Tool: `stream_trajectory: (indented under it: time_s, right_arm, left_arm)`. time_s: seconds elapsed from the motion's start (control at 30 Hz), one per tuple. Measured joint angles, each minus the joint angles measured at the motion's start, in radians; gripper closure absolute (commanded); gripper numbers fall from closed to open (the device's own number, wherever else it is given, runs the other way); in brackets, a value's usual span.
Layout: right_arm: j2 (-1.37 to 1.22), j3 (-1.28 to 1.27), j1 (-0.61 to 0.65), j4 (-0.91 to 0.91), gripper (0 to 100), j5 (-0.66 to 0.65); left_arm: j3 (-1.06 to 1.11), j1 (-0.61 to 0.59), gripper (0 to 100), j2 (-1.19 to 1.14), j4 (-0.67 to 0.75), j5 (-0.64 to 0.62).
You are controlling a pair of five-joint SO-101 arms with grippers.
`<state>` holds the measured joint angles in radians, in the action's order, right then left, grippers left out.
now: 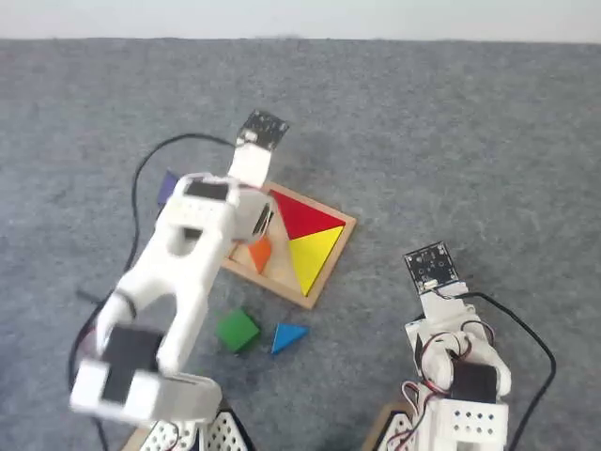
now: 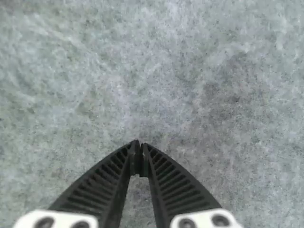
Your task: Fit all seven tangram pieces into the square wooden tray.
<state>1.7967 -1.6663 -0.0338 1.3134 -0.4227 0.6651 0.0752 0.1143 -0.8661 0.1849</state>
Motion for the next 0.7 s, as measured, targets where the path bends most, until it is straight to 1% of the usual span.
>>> stream_trajectory:
  time_s: [0.1,0.2,0.43,0.57,0.7]
  right_arm:
    - [0.0,0.0,0.0,0.0,99.1,0.0]
    - [0.0,0.0,0.0,0.0,99.1,0.0]
    - [0.0,0.0,0.0,0.0,99.1,0.0]
    - [0.0,0.0,0.0,0.0,99.1,0.0]
    - [0.0,0.0,0.0,0.0,99.1,0.0]
  left_arm:
    - [0.057,-0.011,86,0.112,-0.052,0.02]
    - [0.058,-0.011,86,0.143,-0.123,0.023]
    - [0.077,0.032,86,0.15,-0.137,0.021]
    - [0.077,0.046,86,0.152,-0.14,-0.031]
    - [0.028,0.046,86,0.068,-0.204,-0.121]
